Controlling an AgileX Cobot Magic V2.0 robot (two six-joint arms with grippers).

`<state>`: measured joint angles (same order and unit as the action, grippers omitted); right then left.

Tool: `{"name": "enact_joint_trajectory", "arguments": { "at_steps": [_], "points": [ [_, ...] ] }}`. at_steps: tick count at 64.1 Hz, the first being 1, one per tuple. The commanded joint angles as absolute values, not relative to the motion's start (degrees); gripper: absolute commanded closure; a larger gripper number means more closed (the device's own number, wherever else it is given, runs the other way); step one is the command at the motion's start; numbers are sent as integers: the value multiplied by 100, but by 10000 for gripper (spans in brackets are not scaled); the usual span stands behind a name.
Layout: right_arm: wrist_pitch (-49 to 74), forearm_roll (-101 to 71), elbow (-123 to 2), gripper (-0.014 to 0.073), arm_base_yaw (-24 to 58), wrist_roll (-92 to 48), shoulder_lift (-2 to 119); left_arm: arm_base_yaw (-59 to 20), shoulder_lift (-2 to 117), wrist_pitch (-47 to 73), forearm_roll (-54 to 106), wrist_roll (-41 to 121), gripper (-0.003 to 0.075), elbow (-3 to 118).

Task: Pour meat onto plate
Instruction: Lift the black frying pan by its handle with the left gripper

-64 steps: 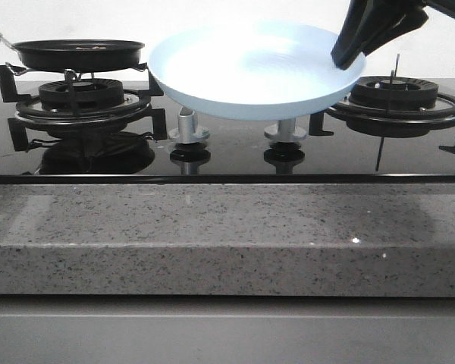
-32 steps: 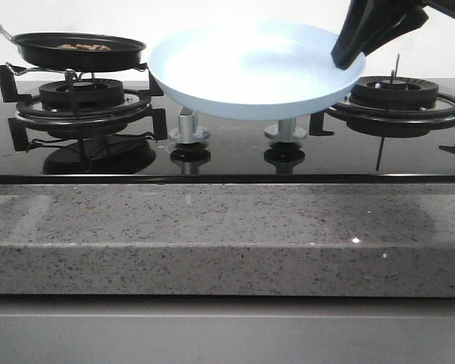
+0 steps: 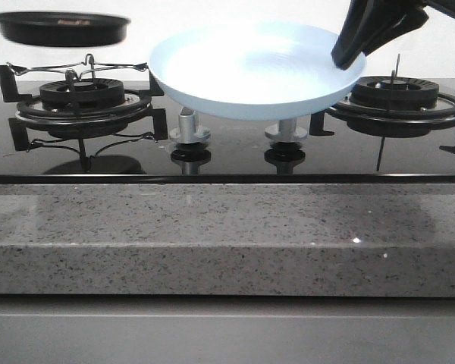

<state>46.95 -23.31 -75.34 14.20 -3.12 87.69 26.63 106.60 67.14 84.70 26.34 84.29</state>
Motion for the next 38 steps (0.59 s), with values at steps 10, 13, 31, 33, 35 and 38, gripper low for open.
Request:
{"name": "enact_joint_trajectory", "arguments": {
  "at_steps": [10, 13, 31, 33, 35, 38],
  "points": [
    [4480, -2513, -7679, 646, 1444, -360, 8558, 2600, 10116, 7237, 9366, 2843, 741, 8587],
    [4480, -2513, -7679, 646, 1444, -360, 8558, 2526, 10029, 7216, 9366, 2860, 741, 8587],
    [4480, -2513, -7679, 646, 1444, -360, 8558, 1867, 9523, 7151, 9083, 3148, 741, 8587],
    [4480, -2513, -7679, 646, 1444, -360, 8558, 1767, 9471, 7093, 9048, 3181, 741, 8587],
    [4480, -2513, -7679, 646, 1444, -360, 8558, 1709, 9418, 7056, 9025, 3207, 741, 8587],
    [4480, -2513, -7679, 646, 1444, -360, 8558, 1582, 9332, 6964, 8974, 3266, 741, 8587]
  ]
}}
